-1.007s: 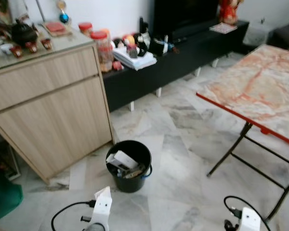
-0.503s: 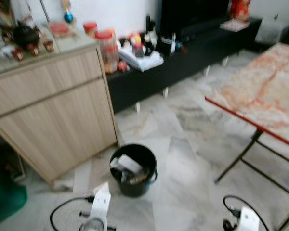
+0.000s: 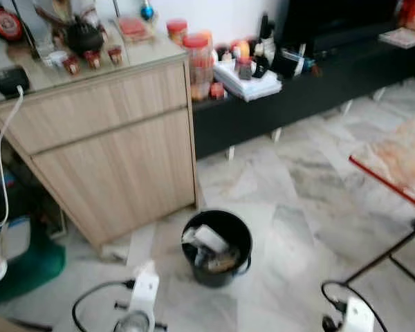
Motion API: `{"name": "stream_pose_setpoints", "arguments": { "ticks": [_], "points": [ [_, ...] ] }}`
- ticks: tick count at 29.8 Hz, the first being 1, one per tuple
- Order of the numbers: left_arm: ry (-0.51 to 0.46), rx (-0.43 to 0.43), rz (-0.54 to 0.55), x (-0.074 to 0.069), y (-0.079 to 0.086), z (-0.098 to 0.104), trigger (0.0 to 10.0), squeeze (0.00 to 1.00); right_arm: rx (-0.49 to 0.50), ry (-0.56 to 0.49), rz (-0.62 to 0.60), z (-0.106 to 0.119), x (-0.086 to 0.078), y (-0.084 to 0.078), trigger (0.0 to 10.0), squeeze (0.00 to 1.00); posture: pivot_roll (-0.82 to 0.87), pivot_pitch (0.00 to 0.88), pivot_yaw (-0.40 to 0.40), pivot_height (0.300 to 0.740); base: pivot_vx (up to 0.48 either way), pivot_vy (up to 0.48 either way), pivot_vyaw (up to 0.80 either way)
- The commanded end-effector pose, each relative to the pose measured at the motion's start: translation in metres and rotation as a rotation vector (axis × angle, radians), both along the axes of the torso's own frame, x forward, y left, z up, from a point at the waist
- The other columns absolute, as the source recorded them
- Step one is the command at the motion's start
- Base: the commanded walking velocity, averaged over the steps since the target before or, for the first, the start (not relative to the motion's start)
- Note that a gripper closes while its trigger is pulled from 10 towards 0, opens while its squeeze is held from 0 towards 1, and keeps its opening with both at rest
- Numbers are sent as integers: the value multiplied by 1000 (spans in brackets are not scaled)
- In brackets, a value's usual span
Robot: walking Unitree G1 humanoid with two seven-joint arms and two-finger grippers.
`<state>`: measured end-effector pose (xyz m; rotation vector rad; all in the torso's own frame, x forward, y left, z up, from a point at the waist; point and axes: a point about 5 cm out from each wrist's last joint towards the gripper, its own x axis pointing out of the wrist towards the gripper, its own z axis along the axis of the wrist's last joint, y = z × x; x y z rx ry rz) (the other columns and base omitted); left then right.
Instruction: Picking trash to rubbish bin
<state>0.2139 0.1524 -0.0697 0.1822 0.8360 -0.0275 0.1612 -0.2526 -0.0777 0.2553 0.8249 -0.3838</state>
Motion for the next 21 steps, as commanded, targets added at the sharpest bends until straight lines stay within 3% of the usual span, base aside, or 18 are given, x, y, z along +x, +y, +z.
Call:
{"name": "stream_pose_setpoints", "arguments": {
  "ticks": [1, 6, 10, 21],
  "points": [
    [20, 32, 18, -6, 13, -3, 10000, 0, 20, -18, 1, 1, 7, 8, 10000, 0, -46, 78, -35, 740, 307, 0, 0],
    [20, 30, 21, -6, 12, -3, 10000, 0, 19, -34, -24, 3, 9, 4, 10000, 0, -49, 80, -39, 740, 312, 0, 0],
    [19, 29, 23, -6, 12, -3, 10000, 0, 10, -42, -21, 4, 10, 2, 10000, 0, -49, 80, -41, 740, 312, 0, -728],
    [17, 27, 26, -6, 11, -3, 10000, 0, 13, -65, -26, 6, 13, 1, 10000, 0, -48, 78, -43, 740, 312, 0, 0]
  ]
}}
